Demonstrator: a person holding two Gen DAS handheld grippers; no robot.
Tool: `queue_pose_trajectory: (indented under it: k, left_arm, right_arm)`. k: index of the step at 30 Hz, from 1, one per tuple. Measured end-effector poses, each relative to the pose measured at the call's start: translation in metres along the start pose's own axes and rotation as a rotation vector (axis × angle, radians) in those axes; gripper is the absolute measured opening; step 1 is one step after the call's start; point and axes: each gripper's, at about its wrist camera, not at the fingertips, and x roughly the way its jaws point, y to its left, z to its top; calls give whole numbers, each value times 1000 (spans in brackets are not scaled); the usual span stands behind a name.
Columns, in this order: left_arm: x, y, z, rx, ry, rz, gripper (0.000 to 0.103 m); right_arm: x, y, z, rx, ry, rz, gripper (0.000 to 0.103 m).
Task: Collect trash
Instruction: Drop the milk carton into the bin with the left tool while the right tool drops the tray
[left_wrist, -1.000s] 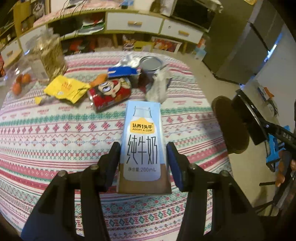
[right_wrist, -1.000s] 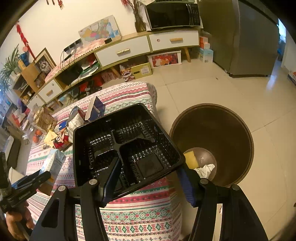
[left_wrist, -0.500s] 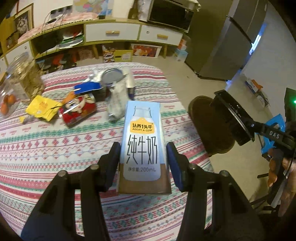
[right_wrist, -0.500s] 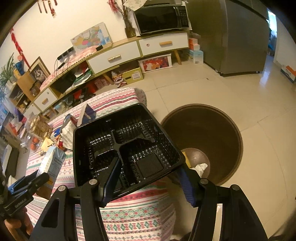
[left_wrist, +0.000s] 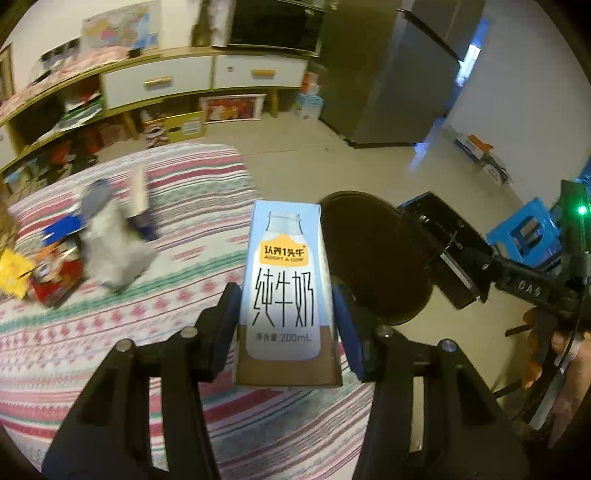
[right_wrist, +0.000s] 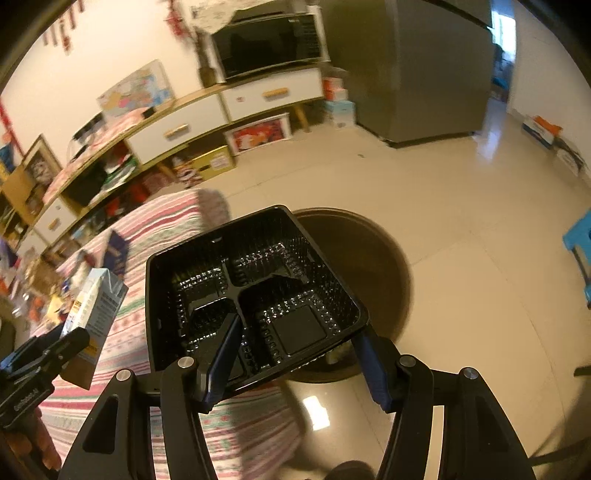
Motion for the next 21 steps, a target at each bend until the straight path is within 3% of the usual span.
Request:
queue_pose_trajectory:
  k: [7, 10, 14, 16, 17, 18, 19, 21]
  left_arm:
    - [49, -47, 17, 70, 12, -78, 53]
    - [74, -59, 20, 91, 28, -72, 53]
    - [95, -61, 22, 44, 66, -155, 53]
    - [99, -59, 23, 17, 46, -185, 54]
    - [98, -59, 23, 19, 33, -175, 58]
    - [97, -60, 24, 25, 29, -150, 72]
    - [96, -60, 23, 29, 28, -135, 79]
    - [91, -62, 23, 39, 12, -117, 85]
  right_arm:
    - [6, -41, 0, 84, 17, -39, 62]
    - [10, -53, -2, 111, 31, -48, 62]
    - [15, -65, -3, 132, 46, -49, 62]
    - [16, -68, -3, 137, 48, -49, 62]
    - [17, -68, -3, 139, 49, -49, 62]
    - [17, -69, -2, 141, 50, -49, 62]
    - [17, -70, -2, 143, 50, -49, 62]
    - [17, -70, -2, 146, 49, -52, 62]
